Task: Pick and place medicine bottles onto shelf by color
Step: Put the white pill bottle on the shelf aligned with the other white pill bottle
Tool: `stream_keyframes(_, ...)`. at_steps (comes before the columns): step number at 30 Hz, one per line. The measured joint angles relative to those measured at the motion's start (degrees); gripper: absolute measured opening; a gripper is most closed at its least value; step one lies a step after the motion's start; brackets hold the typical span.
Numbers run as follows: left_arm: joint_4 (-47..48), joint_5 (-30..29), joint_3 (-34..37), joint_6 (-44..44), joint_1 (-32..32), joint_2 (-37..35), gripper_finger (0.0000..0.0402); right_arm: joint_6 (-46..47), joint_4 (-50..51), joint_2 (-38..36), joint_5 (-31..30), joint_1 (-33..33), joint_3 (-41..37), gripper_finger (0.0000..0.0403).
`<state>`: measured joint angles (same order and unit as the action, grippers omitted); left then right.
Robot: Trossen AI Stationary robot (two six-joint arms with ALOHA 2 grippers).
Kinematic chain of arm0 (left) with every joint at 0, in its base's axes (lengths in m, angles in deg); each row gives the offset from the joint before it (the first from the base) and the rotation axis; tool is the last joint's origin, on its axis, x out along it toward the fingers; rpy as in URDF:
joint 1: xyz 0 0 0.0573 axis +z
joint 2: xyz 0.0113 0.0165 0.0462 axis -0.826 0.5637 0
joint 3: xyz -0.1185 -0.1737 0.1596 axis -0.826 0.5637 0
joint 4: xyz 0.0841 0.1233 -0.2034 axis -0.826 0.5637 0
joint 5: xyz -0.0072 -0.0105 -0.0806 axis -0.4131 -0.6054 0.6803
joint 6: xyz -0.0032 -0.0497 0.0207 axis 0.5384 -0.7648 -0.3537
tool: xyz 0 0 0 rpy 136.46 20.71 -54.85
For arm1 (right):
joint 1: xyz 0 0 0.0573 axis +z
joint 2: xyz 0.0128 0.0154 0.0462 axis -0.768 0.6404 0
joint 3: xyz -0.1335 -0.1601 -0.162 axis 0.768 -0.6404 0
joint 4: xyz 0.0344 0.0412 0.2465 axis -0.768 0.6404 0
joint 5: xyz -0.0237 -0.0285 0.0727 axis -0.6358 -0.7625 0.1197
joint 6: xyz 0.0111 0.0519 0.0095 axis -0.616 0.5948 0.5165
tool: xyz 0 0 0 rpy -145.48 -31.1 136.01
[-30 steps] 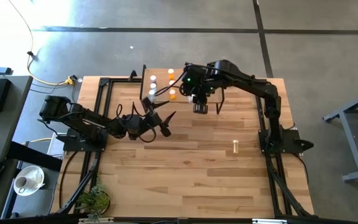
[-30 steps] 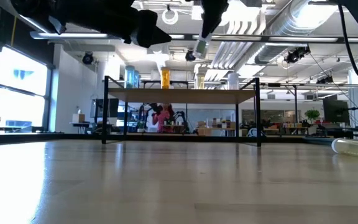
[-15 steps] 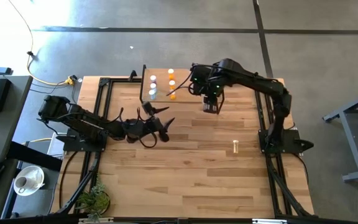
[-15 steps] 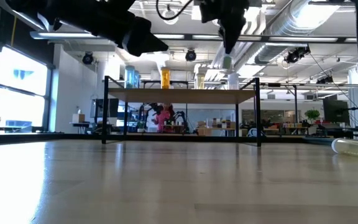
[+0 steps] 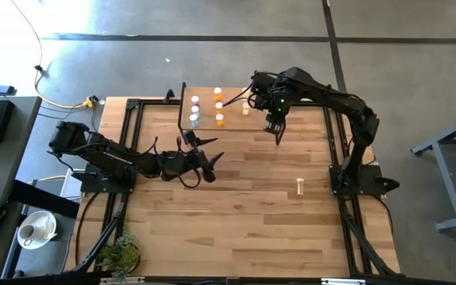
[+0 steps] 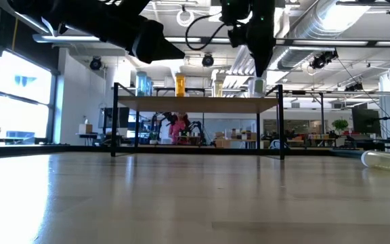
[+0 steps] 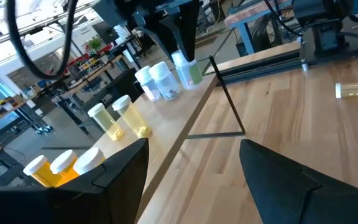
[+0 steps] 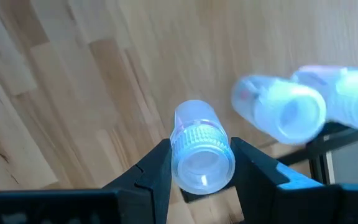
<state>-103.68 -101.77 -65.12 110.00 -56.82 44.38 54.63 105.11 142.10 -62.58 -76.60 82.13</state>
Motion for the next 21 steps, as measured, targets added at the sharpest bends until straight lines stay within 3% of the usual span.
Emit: stream_keyframes(21,-0.03,-0.54,0.01,-0.01,0.02,0.02,0.0243,-0.09,-3.96,0.01,0.05,-1.83,-2.24,0.0152)
